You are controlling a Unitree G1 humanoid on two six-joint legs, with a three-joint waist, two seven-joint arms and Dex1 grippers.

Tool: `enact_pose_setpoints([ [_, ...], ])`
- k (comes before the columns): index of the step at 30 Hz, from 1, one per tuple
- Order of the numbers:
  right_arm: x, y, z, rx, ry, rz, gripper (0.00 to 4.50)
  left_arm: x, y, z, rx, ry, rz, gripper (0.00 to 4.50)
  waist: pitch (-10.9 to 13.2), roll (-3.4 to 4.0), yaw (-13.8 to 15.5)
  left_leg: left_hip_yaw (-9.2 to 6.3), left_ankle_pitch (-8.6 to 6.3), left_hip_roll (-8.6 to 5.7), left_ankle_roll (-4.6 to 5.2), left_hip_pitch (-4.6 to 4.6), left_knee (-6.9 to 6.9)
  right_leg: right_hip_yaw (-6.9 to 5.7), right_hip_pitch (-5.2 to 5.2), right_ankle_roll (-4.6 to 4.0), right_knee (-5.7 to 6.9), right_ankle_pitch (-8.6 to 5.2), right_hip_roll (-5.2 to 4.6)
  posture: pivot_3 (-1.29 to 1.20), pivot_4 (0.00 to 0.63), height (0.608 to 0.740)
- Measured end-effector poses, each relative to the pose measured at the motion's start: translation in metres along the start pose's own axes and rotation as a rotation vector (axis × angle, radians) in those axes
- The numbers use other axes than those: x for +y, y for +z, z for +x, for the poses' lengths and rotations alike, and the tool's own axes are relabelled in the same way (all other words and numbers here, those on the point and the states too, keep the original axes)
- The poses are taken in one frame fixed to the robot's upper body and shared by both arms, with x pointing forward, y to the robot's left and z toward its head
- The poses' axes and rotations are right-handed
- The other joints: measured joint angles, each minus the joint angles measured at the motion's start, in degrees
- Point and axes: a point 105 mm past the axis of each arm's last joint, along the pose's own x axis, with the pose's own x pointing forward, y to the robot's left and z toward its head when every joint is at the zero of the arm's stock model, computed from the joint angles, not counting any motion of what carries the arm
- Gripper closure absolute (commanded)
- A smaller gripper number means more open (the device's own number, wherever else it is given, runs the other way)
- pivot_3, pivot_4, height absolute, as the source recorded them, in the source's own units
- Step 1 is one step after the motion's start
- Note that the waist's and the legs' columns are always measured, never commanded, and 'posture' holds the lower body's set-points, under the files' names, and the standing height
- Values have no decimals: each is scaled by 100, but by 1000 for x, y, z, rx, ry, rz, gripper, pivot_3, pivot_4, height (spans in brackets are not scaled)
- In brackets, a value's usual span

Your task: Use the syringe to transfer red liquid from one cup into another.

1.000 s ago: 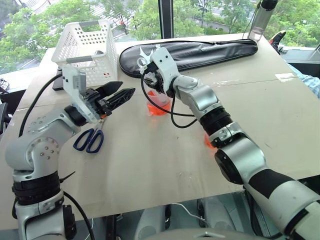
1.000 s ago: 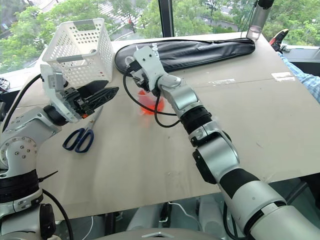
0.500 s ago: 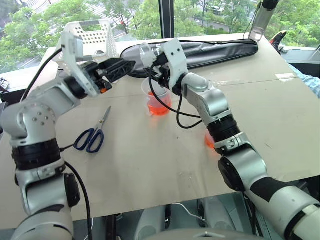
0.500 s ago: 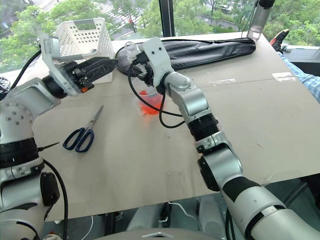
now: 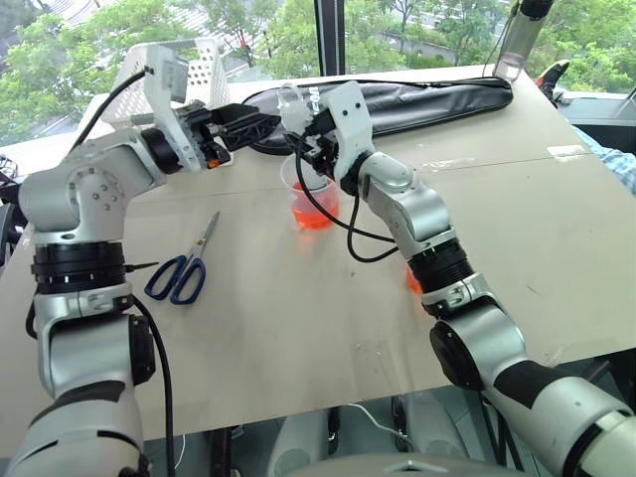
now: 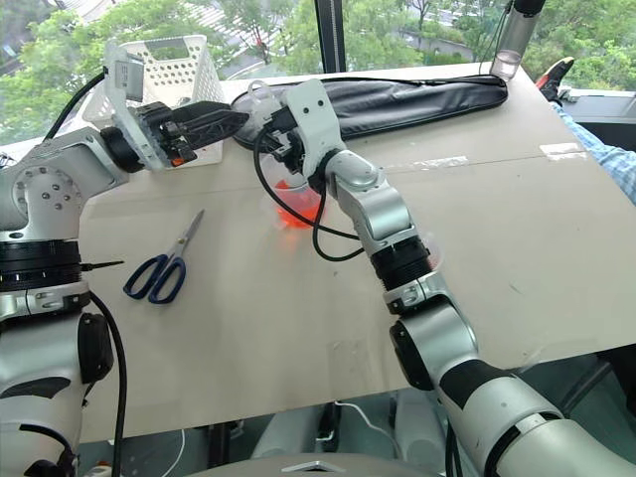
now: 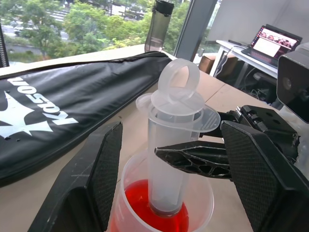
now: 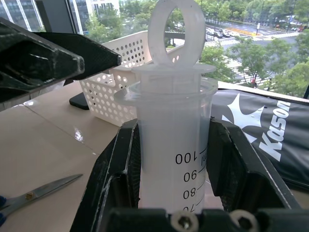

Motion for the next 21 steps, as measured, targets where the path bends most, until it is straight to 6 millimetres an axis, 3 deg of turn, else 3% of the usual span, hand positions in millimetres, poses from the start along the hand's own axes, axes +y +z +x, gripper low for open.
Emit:
enact_pose_setpoints([
  [2,-1,0,-1,-4,-4,0,3035,1,5,2,-12,0,29,1215,0,0,2,0,0,0,0,-7,1,0,-7,0,1,0,0,0,150,724],
  [6,-1,-3,-2,1,-6,4,3035,2,16,5,-27,-6,81,2478,0,0,0,1,1,0,-1,-22,2,0,-21,0,7,0,0,0,150,724],
  [7,-1,-3,-2,1,-6,4,3035,1,16,6,-23,-7,89,2549,0,0,-3,1,1,-1,-1,-23,2,0,-22,0,9,0,0,0,150,724],
  [21,5,3,-2,-26,9,-28,3036,1,15,24,-3,-16,194,2549,0,-1,-8,1,1,-1,0,-27,3,-1,-24,1,18,0,1,0,150,724],
])
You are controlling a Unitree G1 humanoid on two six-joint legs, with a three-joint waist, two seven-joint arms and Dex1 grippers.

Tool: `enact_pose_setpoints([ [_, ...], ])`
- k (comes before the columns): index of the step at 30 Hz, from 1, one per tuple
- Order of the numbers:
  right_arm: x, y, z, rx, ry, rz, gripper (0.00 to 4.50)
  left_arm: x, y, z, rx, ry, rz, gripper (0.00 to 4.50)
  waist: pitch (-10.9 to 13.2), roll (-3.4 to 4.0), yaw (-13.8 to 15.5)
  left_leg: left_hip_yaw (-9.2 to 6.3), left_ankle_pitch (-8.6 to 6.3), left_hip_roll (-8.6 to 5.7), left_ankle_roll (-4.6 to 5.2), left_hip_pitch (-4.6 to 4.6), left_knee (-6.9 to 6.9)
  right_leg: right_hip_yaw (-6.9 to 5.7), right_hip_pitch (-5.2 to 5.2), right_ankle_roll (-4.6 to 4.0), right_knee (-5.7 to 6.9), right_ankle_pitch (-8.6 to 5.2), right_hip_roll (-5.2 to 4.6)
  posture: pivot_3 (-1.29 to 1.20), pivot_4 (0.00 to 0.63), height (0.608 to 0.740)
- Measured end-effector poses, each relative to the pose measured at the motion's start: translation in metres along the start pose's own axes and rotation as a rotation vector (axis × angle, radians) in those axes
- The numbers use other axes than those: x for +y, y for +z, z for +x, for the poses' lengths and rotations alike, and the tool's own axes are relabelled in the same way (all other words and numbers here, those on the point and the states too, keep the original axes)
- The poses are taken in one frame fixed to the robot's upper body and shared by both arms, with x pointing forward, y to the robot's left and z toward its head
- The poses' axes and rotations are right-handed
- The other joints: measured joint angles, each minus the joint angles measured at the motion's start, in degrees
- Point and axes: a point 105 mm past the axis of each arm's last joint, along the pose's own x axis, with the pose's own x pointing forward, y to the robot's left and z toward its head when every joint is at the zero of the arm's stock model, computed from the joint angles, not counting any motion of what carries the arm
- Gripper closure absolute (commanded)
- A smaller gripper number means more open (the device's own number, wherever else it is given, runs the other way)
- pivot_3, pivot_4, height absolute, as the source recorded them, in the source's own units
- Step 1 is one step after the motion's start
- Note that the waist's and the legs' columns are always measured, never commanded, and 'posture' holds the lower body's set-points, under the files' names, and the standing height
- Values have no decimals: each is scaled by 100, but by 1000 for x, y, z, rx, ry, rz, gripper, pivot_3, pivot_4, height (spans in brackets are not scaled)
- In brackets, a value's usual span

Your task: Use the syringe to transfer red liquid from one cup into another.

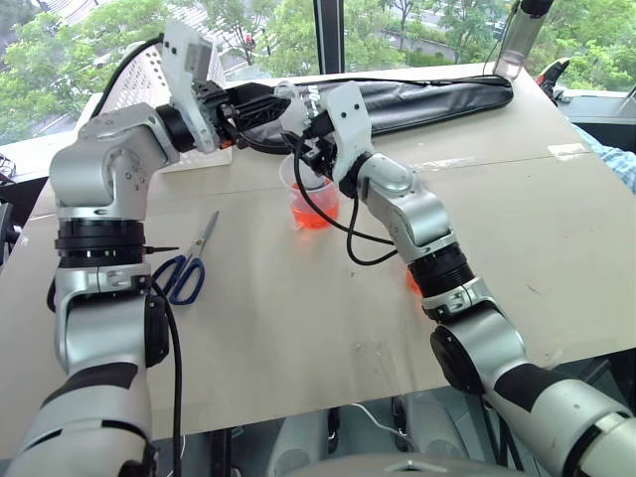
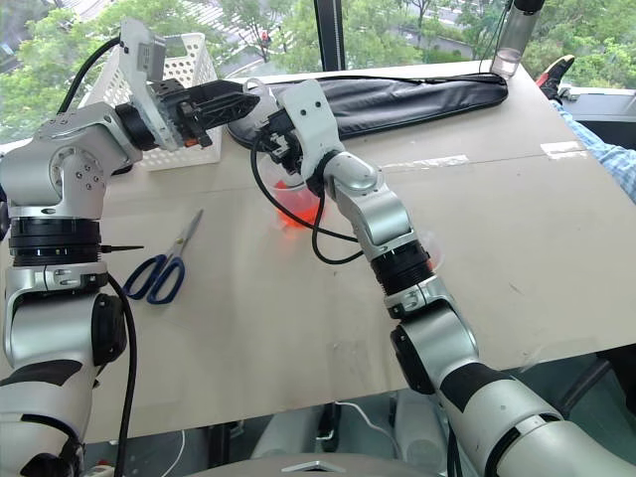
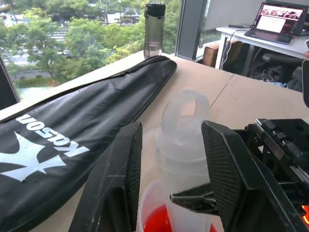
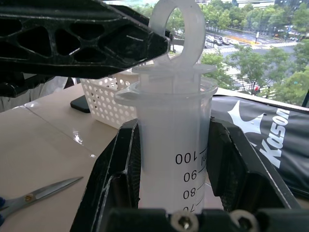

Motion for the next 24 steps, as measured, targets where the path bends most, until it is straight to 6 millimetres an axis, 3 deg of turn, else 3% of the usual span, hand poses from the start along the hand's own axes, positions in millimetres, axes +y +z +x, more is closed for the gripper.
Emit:
enact_pose_setpoints([
  [5,0,-1,0,2,1,-2,3036,0,0,5,-4,1,7,2549,0,0,3,0,0,0,0,0,2,0,0,0,11,0,0,0,150,724],
  [8,1,-1,0,4,1,-3,3036,1,-2,6,-3,7,13,3382,0,0,1,0,0,0,0,0,2,0,0,0,15,0,0,0,150,724],
  [10,1,-3,-1,5,2,-4,3036,0,-3,8,0,6,18,4303,0,0,3,0,0,0,0,0,2,0,0,0,17,0,0,0,150,724],
  [11,2,-4,-1,8,3,-4,3036,0,-4,9,4,5,22,4500,0,0,4,0,0,0,0,0,3,0,0,0,18,0,0,0,150,724],
  [24,1,-10,-3,20,-3,0,3036,-2,-8,15,21,6,52,4500,0,-1,4,0,0,0,1,1,8,0,-1,0,27,0,0,0,150,724],
])
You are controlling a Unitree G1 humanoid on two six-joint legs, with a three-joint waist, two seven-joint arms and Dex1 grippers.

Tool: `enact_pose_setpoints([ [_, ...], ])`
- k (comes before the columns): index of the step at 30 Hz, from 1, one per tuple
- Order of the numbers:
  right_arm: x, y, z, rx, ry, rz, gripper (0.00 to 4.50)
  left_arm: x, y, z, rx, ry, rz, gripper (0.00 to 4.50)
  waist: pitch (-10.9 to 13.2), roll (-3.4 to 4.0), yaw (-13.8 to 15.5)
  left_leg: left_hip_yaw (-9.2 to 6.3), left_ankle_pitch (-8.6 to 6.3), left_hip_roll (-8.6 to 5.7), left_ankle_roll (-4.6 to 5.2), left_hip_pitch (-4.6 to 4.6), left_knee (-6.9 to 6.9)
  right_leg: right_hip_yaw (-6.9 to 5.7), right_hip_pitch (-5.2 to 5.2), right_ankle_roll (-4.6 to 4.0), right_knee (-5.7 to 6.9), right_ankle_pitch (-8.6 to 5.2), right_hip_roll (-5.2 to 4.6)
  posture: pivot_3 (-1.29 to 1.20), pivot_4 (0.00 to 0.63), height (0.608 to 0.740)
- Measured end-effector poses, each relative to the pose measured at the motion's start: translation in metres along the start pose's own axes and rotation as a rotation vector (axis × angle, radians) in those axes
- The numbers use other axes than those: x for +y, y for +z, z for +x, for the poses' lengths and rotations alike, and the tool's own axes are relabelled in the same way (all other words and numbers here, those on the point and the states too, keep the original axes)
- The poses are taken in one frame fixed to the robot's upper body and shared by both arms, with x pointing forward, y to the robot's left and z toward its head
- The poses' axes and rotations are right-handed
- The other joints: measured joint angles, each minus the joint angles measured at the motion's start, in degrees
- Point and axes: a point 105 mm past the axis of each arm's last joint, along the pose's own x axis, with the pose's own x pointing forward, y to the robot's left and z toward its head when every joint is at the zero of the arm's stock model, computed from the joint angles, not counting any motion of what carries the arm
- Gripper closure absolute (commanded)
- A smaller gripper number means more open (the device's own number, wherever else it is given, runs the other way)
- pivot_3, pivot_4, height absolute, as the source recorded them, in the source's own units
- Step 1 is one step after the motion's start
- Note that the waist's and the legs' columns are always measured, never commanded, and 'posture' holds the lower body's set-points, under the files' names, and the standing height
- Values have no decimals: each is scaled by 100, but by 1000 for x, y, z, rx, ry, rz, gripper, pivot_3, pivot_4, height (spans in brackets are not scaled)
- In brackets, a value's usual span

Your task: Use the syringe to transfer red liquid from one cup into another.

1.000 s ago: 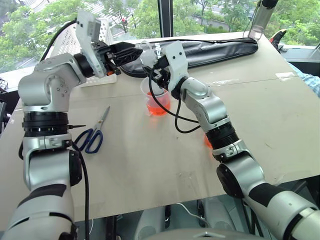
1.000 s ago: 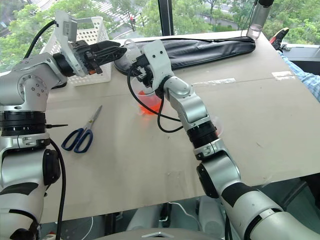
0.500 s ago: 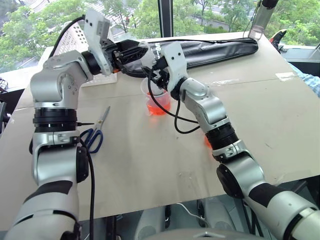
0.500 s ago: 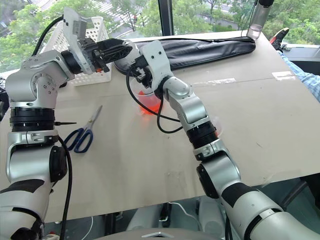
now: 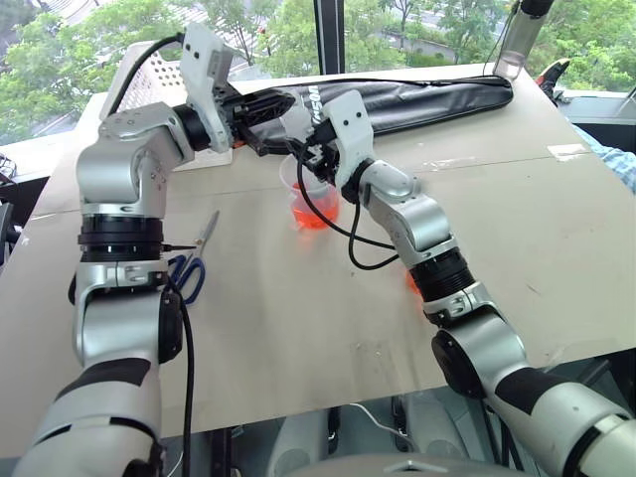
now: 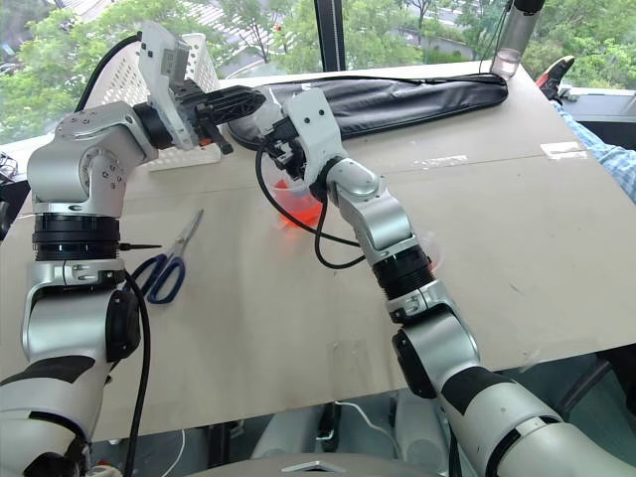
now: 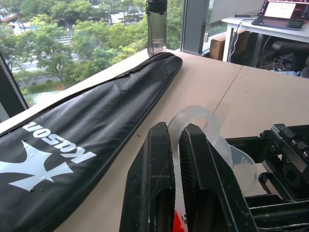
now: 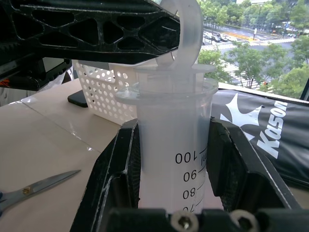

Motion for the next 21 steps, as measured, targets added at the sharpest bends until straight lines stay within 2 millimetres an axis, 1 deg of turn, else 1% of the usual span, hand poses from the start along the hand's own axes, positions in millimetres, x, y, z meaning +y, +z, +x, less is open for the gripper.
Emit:
enact_pose_setpoints([
  [14,-3,2,-2,-10,-20,-6,3036,2,3,6,-8,-7,-15,4500,0,0,-3,0,0,0,0,0,2,0,0,0,4,0,0,0,150,724],
  [21,-4,-1,-3,-4,-24,0,3036,3,1,6,-3,-5,-28,4500,0,-1,-6,0,0,0,0,1,3,0,0,0,6,0,0,0,150,724],
])
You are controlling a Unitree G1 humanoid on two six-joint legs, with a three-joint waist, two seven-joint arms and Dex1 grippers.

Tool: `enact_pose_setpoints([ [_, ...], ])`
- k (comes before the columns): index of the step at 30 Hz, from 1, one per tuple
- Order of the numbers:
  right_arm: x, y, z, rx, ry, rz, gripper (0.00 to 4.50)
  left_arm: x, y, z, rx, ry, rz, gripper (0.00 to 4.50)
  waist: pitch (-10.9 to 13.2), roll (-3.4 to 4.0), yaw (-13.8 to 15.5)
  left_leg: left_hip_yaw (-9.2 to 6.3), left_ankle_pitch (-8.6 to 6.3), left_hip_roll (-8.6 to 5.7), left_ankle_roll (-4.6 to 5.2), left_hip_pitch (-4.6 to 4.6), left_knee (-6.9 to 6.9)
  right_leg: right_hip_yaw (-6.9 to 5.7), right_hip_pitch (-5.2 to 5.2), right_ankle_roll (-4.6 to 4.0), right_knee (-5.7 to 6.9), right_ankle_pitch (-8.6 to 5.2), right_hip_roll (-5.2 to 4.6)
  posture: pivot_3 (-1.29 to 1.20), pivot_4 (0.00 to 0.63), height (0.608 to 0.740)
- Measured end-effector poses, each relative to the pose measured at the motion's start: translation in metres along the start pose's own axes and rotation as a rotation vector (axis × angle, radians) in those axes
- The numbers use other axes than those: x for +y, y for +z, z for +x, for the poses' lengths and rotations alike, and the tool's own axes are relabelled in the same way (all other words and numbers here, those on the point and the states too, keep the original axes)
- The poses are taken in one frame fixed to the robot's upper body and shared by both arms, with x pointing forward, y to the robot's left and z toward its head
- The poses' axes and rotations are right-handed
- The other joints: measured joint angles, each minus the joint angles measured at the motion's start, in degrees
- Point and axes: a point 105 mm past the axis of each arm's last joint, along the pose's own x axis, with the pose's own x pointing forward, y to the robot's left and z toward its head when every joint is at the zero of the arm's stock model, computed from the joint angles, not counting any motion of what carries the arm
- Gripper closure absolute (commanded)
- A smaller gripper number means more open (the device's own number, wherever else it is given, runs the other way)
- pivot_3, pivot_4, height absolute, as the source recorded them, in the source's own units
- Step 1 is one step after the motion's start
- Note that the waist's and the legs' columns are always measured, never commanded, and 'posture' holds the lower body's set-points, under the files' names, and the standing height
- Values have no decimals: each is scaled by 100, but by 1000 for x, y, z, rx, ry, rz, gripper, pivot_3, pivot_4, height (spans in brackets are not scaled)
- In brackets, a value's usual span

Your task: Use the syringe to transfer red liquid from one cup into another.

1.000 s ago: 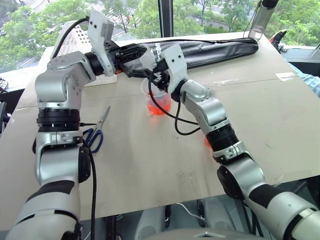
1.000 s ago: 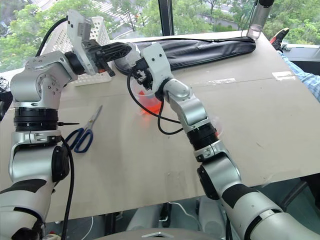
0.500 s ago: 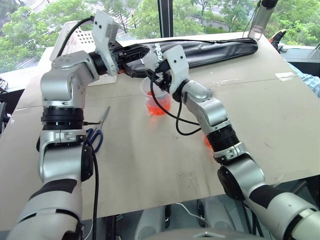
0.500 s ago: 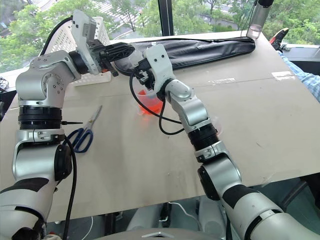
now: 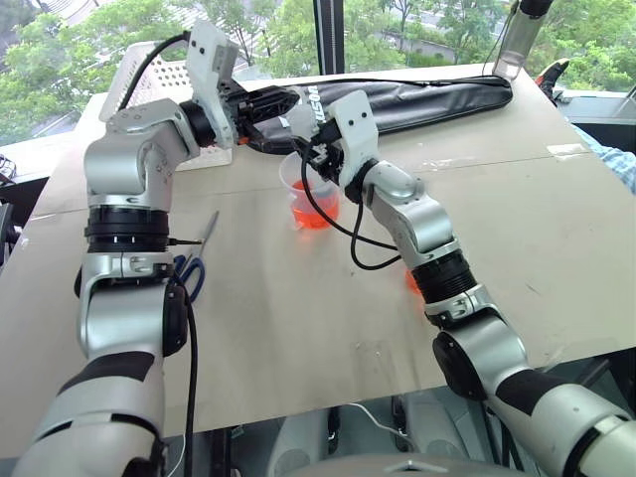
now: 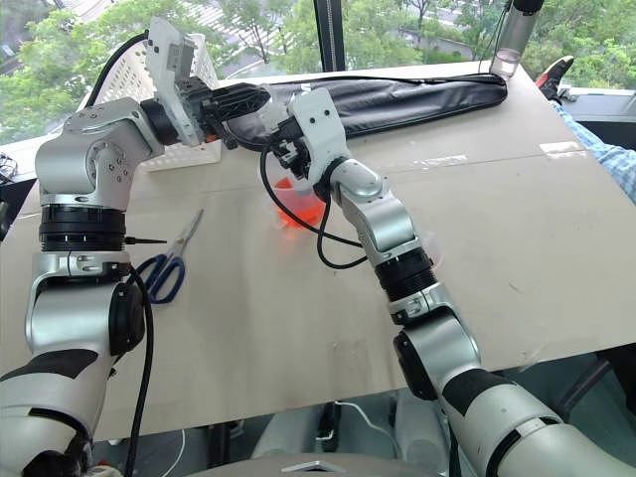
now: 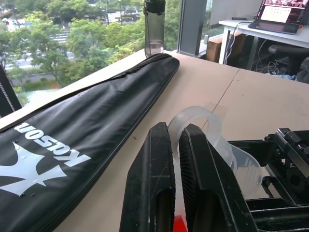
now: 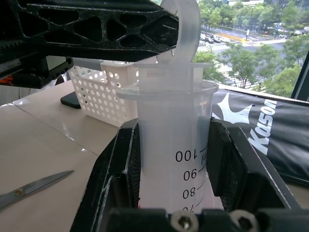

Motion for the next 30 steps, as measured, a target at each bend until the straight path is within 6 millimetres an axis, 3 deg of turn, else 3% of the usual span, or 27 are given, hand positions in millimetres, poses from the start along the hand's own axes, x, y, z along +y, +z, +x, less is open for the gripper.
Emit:
enact_pose_setpoints([
  [30,-1,-5,-1,14,-8,0,3036,5,5,1,-16,10,2,4500,0,0,1,0,0,0,0,0,1,0,0,0,2,0,0,0,150,724],
])
